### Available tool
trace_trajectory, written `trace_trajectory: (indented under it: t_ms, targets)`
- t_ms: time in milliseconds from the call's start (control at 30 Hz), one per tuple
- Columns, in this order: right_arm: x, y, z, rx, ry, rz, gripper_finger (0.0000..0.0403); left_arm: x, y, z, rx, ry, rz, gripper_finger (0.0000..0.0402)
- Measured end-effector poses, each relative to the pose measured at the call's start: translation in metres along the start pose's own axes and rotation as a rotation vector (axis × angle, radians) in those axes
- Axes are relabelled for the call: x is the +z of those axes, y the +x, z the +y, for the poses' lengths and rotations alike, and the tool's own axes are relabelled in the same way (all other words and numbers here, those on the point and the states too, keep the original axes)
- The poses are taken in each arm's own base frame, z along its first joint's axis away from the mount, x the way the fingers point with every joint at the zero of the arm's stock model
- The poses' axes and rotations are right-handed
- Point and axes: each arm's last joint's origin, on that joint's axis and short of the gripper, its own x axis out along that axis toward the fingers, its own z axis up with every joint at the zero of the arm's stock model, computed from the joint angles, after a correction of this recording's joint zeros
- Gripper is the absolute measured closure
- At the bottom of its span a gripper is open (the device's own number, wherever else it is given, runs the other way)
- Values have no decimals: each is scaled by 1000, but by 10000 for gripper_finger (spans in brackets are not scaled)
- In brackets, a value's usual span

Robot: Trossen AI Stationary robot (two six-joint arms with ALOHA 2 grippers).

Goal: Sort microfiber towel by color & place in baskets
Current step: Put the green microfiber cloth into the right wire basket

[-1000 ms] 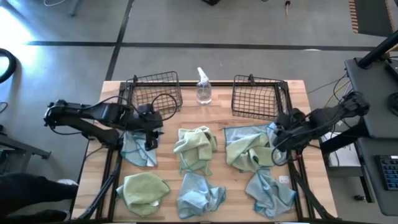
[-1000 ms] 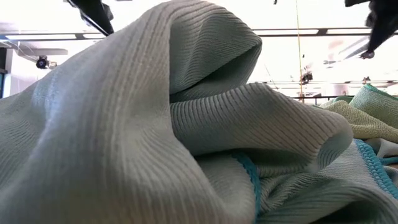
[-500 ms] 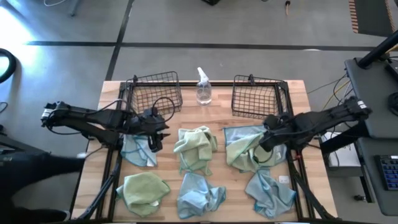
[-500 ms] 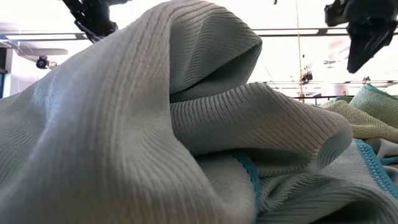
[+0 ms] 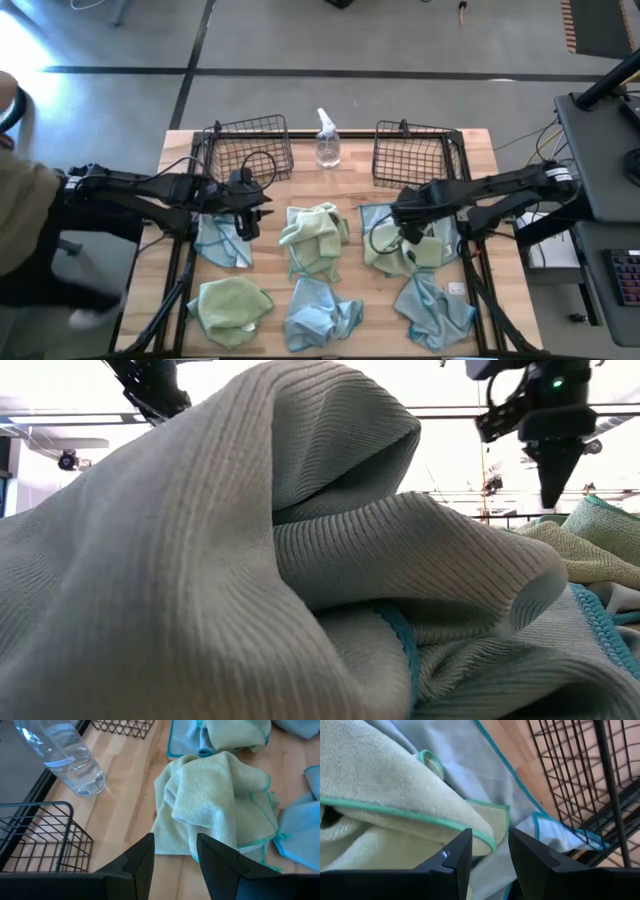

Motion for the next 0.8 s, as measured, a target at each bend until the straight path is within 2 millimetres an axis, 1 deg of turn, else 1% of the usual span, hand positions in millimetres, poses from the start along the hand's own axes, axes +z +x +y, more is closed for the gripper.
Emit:
trace_trajectory:
  t_ms: [100,267,400,567,800]
  targets:
    - [12,3,5,9,-15,42,280,0,-4,2,2,-6,-14,269]
    - [27,10,11,-12,-24,87,280,0,-9,4,-1,-16,-35,269]
    - [36,17,17,-39,-20,139,280,0,-12,4,-3,-27,-46,269]
    - [47,30,28,0,11,243,280,0,-15,6,-6,-41,-58,269]
    - [59,44,40,-41,-46,299,280,0,-19,7,-9,-56,-73,269]
